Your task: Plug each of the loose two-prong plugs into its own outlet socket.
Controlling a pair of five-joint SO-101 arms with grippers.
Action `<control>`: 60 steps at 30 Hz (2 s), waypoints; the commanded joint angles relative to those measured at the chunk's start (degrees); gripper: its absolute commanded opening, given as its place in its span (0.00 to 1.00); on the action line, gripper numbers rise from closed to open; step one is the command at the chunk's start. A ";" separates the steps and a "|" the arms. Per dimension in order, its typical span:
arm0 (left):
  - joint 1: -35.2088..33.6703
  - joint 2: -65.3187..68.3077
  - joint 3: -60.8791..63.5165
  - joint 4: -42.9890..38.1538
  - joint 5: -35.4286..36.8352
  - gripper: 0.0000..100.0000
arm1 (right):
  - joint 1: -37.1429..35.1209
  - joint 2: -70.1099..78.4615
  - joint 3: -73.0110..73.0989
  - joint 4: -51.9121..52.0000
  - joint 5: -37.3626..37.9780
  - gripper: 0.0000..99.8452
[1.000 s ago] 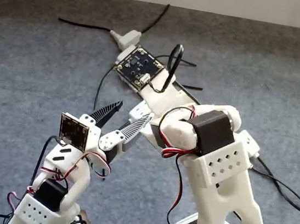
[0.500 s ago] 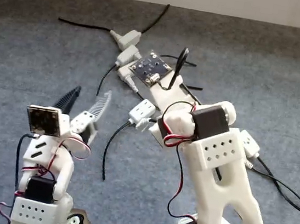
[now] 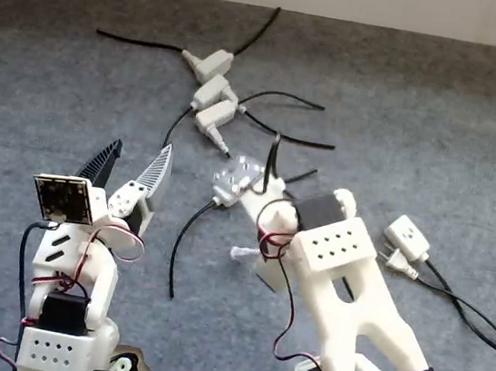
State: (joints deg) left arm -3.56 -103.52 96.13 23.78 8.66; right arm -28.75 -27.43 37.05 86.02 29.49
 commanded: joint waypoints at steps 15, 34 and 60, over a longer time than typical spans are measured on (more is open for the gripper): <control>-0.48 -0.48 1.01 -1.05 0.26 0.27 | -4.53 -1.54 4.09 -11.91 1.14 0.17; 1.10 -0.48 1.01 -1.05 0.26 0.27 | -2.15 20.79 8.66 -31.34 1.14 0.17; 1.10 -0.48 1.01 -1.05 0.26 0.27 | -2.51 21.23 8.66 -38.02 6.77 0.17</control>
State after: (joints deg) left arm -3.38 -103.52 96.13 23.78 8.66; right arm -31.65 -6.33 46.29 51.21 34.95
